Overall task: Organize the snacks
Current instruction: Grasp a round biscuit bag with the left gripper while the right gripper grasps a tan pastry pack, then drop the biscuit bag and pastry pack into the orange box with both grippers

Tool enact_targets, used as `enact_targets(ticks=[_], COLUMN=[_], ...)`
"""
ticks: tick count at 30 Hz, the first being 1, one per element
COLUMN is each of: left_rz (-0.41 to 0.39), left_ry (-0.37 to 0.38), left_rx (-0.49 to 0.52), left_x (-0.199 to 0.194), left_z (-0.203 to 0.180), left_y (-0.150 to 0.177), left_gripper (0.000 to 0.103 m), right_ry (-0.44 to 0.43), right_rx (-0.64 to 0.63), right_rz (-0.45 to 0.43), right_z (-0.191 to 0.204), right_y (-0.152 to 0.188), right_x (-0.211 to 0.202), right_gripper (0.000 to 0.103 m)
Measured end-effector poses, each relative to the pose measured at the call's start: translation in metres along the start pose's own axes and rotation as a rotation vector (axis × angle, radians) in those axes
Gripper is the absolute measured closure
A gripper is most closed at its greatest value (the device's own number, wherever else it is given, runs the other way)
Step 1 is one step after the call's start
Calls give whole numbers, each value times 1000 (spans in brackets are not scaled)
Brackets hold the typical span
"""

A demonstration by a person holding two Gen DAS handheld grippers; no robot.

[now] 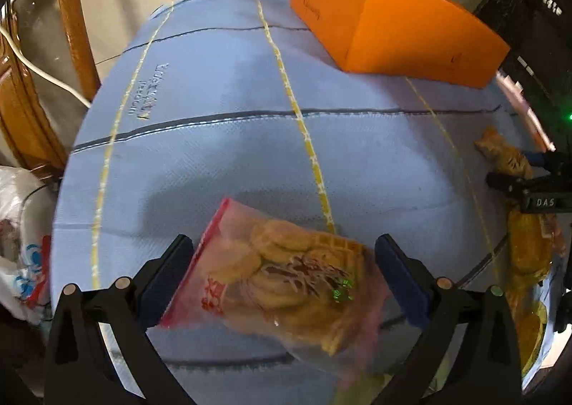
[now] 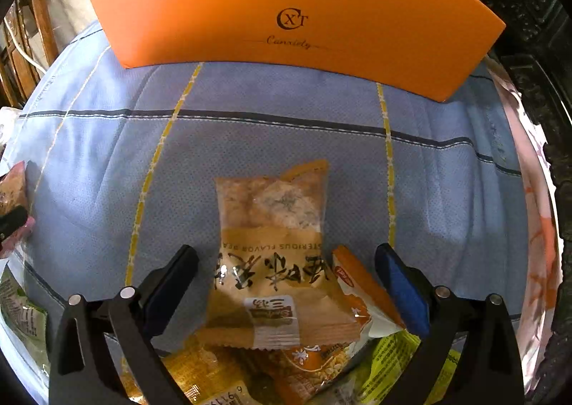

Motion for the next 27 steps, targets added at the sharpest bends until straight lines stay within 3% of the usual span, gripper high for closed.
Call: enact_targets(ticks=[1,2,3,4,8,10,15,19,22,27], left_rz=[-7,-1,5,10,59,72,-21,-104,-176,-217], left_ry=[0,-20,-25,-7,33,94,95,167,107,79], left_rx=[8,29,56,61,23,-52,-23,-85,-108,-111], left_x=[1,1,1,-2,-7,-15,-53,-86,-96,-93], left_z=[0,-2,-5,-7,-4,-2,-18,-39,-58,-100], left_y=[1,3,2,3,4,1,-16,-59,-96,-171], left_gripper=[4,10,24,30,35,35,35,35,35,35], right_ry=[-5,-12,-27,-40,-45,-40,-58,-63,25,28], right_rx=[28,61,99,128,145,158,177,214,247,287], right_rz=[2,-4,-22,-29,-29,-61,-156,-257,-346,-479], right_z=[-1,-2,-5,-5,2,2,-12,-37,-59,-99], right_y=[1,2,7,8,12,12,7,-12,-33,-94], right_x=[0,-2,-7,-11,-21,-37,-83,-117,-147,-177], right_gripper=[4,24,36,50,53,54,54,53,53,53])
Point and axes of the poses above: each gripper's, at about its wrist camera, not at the fingertips, and x roughly the way its jaws point, z to its left, y to its underside, the point moved 3 cm from there along x, roughly the way its jaws point, and after that the axes turned 8 degrees about -x, right-handed, at the moved point
